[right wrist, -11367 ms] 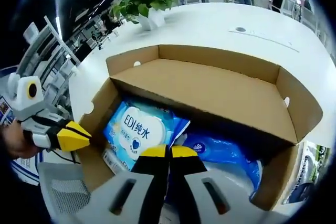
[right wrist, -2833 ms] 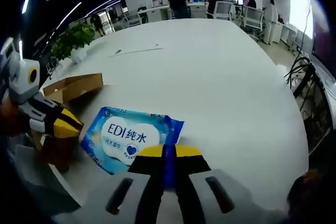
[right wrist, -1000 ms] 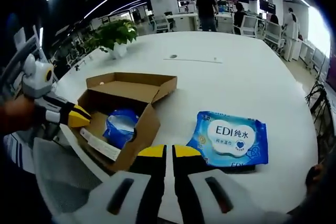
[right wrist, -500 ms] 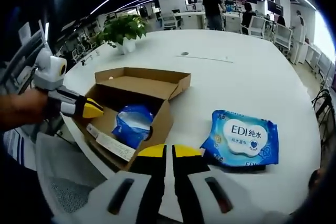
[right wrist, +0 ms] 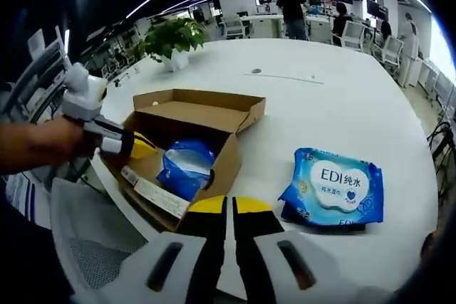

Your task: Operate the shoe box by opening the lid, removing the specified soft item, and placing it in the target area until the item is outside and the box remains undamaged.

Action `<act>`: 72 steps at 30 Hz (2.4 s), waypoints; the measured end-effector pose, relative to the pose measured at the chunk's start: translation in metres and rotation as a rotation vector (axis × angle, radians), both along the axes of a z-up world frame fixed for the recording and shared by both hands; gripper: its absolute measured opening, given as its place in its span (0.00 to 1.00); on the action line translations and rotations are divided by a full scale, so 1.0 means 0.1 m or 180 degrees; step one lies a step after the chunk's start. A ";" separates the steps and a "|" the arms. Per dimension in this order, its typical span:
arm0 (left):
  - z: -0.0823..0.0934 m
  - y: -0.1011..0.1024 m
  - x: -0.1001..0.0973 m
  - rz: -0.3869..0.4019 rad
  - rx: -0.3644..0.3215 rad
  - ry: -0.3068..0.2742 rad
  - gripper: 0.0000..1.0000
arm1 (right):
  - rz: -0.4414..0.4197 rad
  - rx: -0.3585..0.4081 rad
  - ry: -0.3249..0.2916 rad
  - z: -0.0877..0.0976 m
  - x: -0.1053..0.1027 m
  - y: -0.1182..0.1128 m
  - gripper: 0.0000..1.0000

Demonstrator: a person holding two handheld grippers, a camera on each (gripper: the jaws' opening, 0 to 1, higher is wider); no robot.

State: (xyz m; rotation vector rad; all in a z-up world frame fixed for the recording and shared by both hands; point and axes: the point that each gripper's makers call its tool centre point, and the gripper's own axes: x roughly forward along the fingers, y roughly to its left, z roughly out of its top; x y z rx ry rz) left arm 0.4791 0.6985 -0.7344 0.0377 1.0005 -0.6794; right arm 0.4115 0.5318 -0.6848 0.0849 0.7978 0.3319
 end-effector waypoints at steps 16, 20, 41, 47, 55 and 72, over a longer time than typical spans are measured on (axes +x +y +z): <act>-0.13 -0.13 0.10 -0.0050 0.0052 0.0085 0.13 | -0.0060 0.0029 0.0039 -0.05 -0.03 -0.06 0.00; -0.15 -0.14 0.14 -0.0057 0.0080 0.0065 0.13 | -0.0066 0.0034 0.0043 -0.05 -0.02 -0.08 0.00; -0.24 0.02 0.14 -0.0096 0.0180 0.0100 0.00 | -0.0050 0.0042 0.0045 -0.08 0.08 -0.06 0.00; -0.23 0.22 0.14 -0.0011 0.0180 0.0117 0.00 | 0.0022 0.0055 0.0039 -0.07 0.16 0.07 0.00; -0.21 0.44 0.16 0.0114 0.0150 0.0148 0.00 | 0.0227 0.0126 0.0029 -0.05 0.29 0.41 0.00; -0.21 0.52 0.15 0.0109 0.0070 0.0211 0.00 | 0.0674 0.0023 0.0261 -0.39 0.62 1.12 0.05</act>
